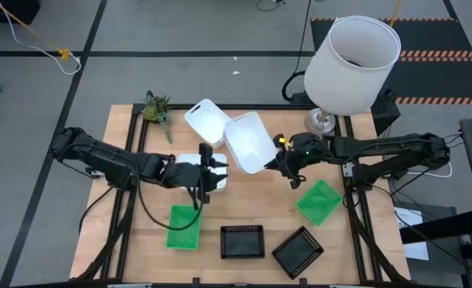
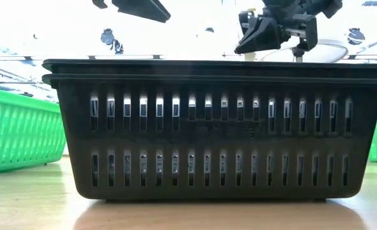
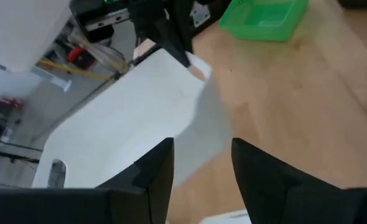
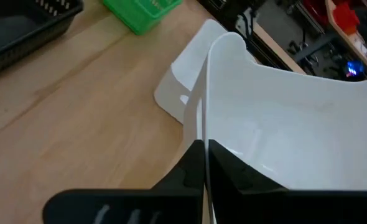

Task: Stack baskets by color
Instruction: Stack the top right white bin into the bottom white bin

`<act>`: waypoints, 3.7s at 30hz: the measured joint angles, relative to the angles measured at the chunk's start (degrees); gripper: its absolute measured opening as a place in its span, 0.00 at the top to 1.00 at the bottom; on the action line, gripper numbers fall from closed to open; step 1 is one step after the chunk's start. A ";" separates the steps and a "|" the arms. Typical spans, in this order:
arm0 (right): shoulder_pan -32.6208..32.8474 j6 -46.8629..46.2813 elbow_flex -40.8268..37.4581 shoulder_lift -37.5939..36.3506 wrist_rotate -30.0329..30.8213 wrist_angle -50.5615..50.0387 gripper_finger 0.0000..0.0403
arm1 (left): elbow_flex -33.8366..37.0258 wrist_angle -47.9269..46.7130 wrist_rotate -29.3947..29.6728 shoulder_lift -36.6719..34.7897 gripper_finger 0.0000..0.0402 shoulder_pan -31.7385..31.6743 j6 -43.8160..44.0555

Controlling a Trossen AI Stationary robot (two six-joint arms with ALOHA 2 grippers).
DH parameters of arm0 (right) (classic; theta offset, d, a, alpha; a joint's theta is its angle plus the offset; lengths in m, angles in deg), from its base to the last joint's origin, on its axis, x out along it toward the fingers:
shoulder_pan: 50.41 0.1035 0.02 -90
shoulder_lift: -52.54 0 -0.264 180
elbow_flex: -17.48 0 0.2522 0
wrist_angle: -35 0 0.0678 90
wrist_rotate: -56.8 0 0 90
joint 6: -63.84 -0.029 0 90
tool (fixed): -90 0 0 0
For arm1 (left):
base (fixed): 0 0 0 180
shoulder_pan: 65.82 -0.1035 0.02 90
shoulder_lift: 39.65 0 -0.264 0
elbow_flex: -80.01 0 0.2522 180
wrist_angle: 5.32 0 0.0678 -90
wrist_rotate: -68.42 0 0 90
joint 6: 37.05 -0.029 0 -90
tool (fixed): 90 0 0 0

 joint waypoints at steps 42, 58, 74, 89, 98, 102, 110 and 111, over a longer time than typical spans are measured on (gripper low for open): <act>1.28 7.28 0.00 6.36 -0.34 2.77 1.00 | -21.80 -29.17 -7.54 19.80 0.60 -9.41 -15.63; 1.24 8.17 0.09 6.29 0.03 3.73 0.95 | -22.12 -33.20 -8.33 20.33 0.98 -11.14 -15.04; 3.80 -3.41 0.00 5.21 4.87 14.10 0.57 | -22.12 -36.73 -3.30 20.15 0.99 -8.82 4.54; 7.27 -11.55 0.00 -8.15 18.00 9.89 0.45 | -22.06 -45.31 -2.26 11.46 0.99 -1.40 26.42; 7.16 -15.26 -0.02 -11.87 23.82 1.18 0.48 | -21.84 -51.10 -2.08 9.80 0.99 4.48 34.84; 7.16 -16.35 -0.05 -12.72 23.80 -0.43 0.48 | -19.56 -50.69 -2.13 9.59 0.98 5.46 37.55; 7.16 -17.42 -0.06 -12.85 23.80 -1.40 0.48 | -13.45 -47.97 -4.26 9.75 0.98 4.74 39.73; 7.16 -17.42 -0.06 -12.85 23.80 -1.33 0.48 | -13.04 -47.18 -5.36 9.75 0.99 4.34 39.69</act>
